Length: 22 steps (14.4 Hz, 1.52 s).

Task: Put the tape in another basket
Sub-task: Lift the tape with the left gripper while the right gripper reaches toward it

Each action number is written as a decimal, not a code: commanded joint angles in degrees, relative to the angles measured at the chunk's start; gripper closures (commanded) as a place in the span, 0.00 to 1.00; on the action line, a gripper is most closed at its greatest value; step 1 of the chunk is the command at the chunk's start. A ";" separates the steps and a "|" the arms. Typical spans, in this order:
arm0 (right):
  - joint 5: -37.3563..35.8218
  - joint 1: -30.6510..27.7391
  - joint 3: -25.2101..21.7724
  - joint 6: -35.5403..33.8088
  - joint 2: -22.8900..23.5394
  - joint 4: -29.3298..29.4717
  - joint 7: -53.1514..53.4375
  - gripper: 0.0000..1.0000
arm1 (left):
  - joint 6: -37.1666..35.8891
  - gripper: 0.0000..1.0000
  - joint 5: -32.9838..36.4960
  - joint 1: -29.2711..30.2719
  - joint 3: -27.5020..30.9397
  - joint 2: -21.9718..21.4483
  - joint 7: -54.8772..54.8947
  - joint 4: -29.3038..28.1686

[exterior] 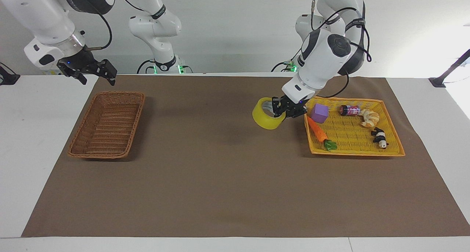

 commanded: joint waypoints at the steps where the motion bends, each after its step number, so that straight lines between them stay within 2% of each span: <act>1: 3.52 -0.03 0.47 -1.01 -1.69 -2.03 -8.09 0.00 | -2.48 1.00 -1.27 -1.61 1.04 0.75 -0.20 1.95; 3: 13.97 -0.56 0.30 0.29 -1.69 -2.55 -9.27 0.00 | -2.12 1.00 -1.36 -1.52 1.04 0.93 -0.20 2.30; 5: 20.22 0.14 0.47 2.92 -1.52 -4.13 -9.27 0.00 | -2.65 1.00 -1.10 -1.52 1.12 0.93 -0.11 2.30; 6: 26.08 0.23 0.47 3.63 -1.17 -5.36 -9.18 0.00 | -2.56 1.00 -1.09 -1.61 1.12 0.93 -0.11 2.21; 8: 40.57 -0.30 0.38 8.71 -1.08 -12.62 -9.35 0.00 | -2.30 1.00 -1.09 -1.69 1.12 0.93 -0.20 2.21; 9: 50.39 0.14 0.38 12.57 -0.47 -15.62 -9.70 0.00 | -2.04 1.00 -1.18 -1.70 1.12 0.93 -0.28 2.21; 10: 52.92 1.27 0.82 16.26 0.41 -16.09 -9.97 0.00 | -2.04 1.00 -1.27 -1.70 1.12 0.93 -0.29 2.21; 11: 54.25 4.85 1.09 18.73 1.72 -16.26 -10.40 0.00 | -2.04 1.00 -1.27 -1.70 1.12 0.93 -0.29 2.21; 13: 62.83 8.74 1.09 22.69 4.62 -16.35 -12.34 0.00 | -2.12 1.00 -1.27 -1.61 1.12 0.93 -0.20 2.21; 17: 73.31 16.55 1.09 29.46 9.90 -16.44 -12.87 0.00 | -1.95 1.00 -1.27 -1.35 1.12 0.93 -0.11 2.21; 22: 80.28 24.64 1.09 38.07 13.07 -16.53 -12.87 0.00 | -1.86 1.00 -1.27 -1.08 1.12 0.93 0.15 1.95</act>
